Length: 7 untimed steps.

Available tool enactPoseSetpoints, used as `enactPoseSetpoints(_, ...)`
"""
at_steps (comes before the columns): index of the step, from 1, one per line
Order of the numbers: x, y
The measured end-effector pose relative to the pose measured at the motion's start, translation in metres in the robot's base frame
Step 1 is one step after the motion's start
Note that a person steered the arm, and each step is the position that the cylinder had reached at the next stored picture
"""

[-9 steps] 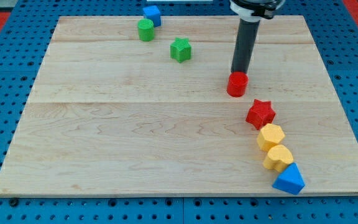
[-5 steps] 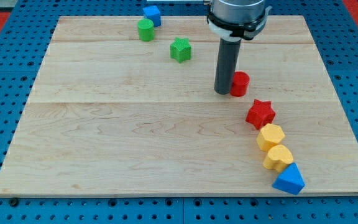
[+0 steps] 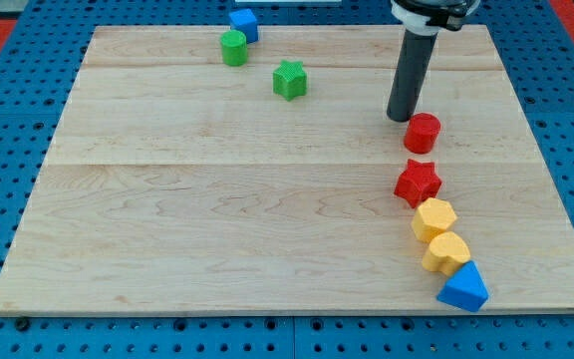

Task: Move the red circle above the red star

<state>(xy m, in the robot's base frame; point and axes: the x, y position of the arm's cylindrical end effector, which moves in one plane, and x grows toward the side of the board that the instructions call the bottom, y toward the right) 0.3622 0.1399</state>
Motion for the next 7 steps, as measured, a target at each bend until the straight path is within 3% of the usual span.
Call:
enactPoseSetpoints(2,0.012,0.030)
enactPoseSetpoints(3,0.030,0.019)
enactPoseSetpoints(4,0.033,-0.002)
enactPoseSetpoints(5,0.018,0.017)
enactPoseSetpoints(6,-0.022,0.001)
enactPoseSetpoints(7,0.026,-0.087)
